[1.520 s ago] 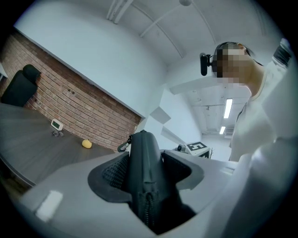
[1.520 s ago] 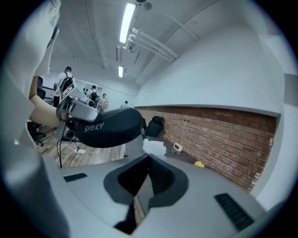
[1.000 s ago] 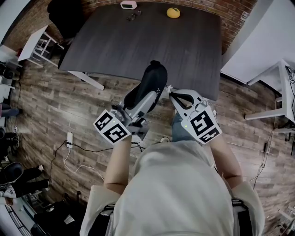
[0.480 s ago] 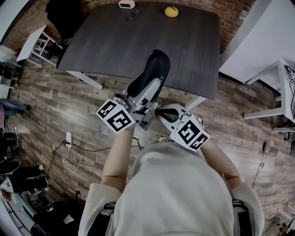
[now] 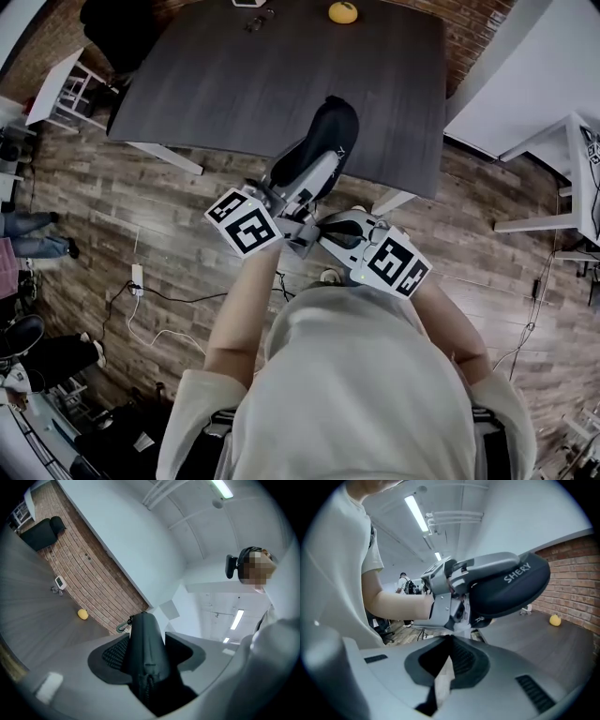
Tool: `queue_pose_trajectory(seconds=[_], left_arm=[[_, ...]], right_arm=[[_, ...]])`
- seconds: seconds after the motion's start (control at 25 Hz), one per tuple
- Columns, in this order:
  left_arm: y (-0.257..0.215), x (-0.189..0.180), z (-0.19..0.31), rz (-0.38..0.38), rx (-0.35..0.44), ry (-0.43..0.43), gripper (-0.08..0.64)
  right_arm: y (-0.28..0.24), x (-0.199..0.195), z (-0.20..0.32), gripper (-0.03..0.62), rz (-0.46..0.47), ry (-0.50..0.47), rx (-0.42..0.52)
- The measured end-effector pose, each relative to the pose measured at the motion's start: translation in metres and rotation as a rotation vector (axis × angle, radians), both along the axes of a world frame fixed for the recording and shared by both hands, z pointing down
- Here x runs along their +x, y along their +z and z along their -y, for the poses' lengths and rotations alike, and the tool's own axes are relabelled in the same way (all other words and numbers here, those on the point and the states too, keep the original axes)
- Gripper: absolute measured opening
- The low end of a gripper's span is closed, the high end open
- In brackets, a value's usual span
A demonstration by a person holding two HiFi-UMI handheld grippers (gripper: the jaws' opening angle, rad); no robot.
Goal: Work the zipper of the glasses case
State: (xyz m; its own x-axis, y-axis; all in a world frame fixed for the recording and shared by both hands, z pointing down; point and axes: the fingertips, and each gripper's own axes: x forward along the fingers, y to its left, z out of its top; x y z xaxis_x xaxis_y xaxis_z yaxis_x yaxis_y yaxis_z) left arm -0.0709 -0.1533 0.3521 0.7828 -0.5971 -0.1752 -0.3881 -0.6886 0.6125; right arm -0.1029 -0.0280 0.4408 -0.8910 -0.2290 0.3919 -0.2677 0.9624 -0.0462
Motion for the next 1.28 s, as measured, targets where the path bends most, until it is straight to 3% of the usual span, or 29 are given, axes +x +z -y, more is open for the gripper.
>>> queue_pose_trajectory(seconds=[0.2, 0.32, 0.44, 0.72, 1.0, 1.28], left_arm=[[0.043, 0.009, 0.038, 0.067, -0.055, -0.062, 0.247], [0.072, 0.016, 0.068, 0.106, -0.109, -0.097, 0.247], [0.101, 0.028, 0.095, 0.152, -0.162, -0.096, 0.247], [0.163, 0.068, 0.151, 0.208, -0.322, -0.064, 0.249], [0.208, 0.112, 0.193, 0.278, -0.447, -0.025, 0.25], [0.237, 0.141, 0.215, 0.393, -0.517, 0.0, 0.25]], right_arm=[[0.026, 0.033, 0.029, 0.008, -0.056, 0.128, 0.003], [0.043, 0.057, 0.043, 0.129, -0.102, 0.162, -0.036], [0.051, 0.089, 0.068, 0.102, -0.124, 0.235, -0.039], [0.043, 0.144, 0.162, 0.041, -0.031, 0.449, -0.033], [0.043, 0.176, 0.242, 0.04, -0.054, 0.478, -0.016], [0.05, 0.187, 0.28, 0.02, -0.058, 0.472, -0.037]])
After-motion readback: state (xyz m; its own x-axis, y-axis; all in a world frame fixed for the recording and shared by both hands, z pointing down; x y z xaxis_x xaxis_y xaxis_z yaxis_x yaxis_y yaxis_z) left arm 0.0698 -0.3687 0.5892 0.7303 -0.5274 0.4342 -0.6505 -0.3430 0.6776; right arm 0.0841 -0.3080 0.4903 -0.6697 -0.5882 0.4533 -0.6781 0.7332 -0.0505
